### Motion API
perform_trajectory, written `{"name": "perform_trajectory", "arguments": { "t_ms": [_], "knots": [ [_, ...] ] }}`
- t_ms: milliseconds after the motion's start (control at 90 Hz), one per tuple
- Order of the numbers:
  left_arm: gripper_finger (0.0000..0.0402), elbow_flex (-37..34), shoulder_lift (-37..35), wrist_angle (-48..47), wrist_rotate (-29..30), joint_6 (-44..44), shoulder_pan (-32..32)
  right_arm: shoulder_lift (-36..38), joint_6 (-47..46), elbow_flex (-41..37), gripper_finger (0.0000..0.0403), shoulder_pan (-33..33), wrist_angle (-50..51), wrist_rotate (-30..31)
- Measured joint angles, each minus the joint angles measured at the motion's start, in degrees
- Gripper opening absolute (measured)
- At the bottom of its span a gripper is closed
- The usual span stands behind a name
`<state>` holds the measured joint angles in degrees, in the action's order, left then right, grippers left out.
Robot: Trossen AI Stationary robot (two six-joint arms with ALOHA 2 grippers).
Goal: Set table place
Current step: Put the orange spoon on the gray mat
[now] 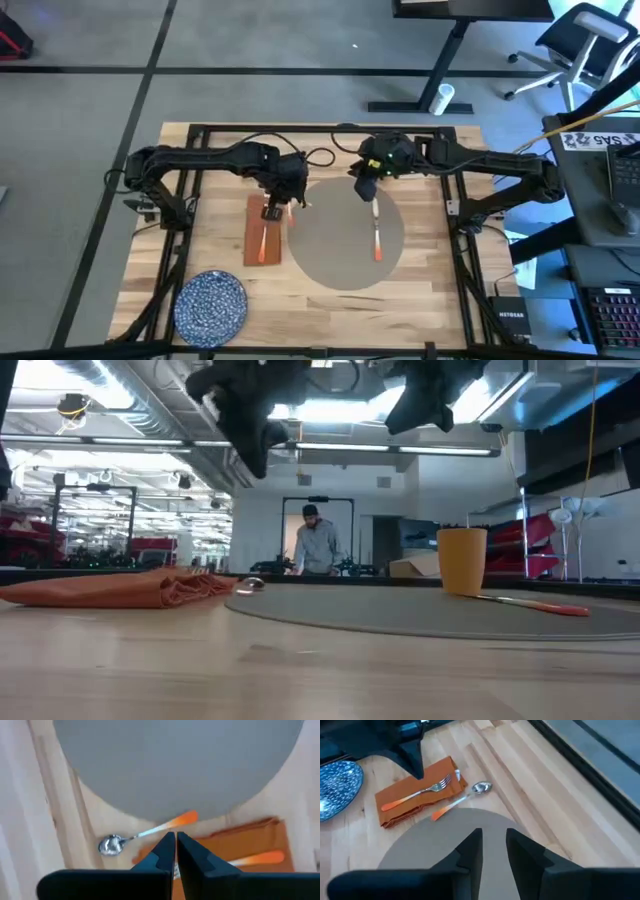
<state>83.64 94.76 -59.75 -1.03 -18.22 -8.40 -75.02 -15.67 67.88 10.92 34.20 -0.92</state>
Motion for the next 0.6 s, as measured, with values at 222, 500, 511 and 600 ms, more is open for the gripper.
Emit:
{"name": "perform_trajectory", "arguments": {
  "t_ms": [222,500,511,600],
  "knots": [
    [0.0,0.0,0.0,-0.7,4.1,7.1,-2.0,-0.7,-2.5,0.0,0.0074,0.0,-0.5,0.3],
    [0.0,-12.8,0.0,-0.2,2.0,13.8,-6.1,-1.1,-2.7,0.0,0.0074,0.0,-1.5,1.4],
    [0.0,-13.6,0.0,0.6,1.7,14.0,-6.2,-1.1,-2.7,0.0,0.0074,0.0,-1.5,1.4],
    [0.0,-19.3,0.0,7.0,1.7,16.6,-6.8,-1.1,-2.7,0.0,0.0074,0.0,-1.6,1.4]
  ]
}}
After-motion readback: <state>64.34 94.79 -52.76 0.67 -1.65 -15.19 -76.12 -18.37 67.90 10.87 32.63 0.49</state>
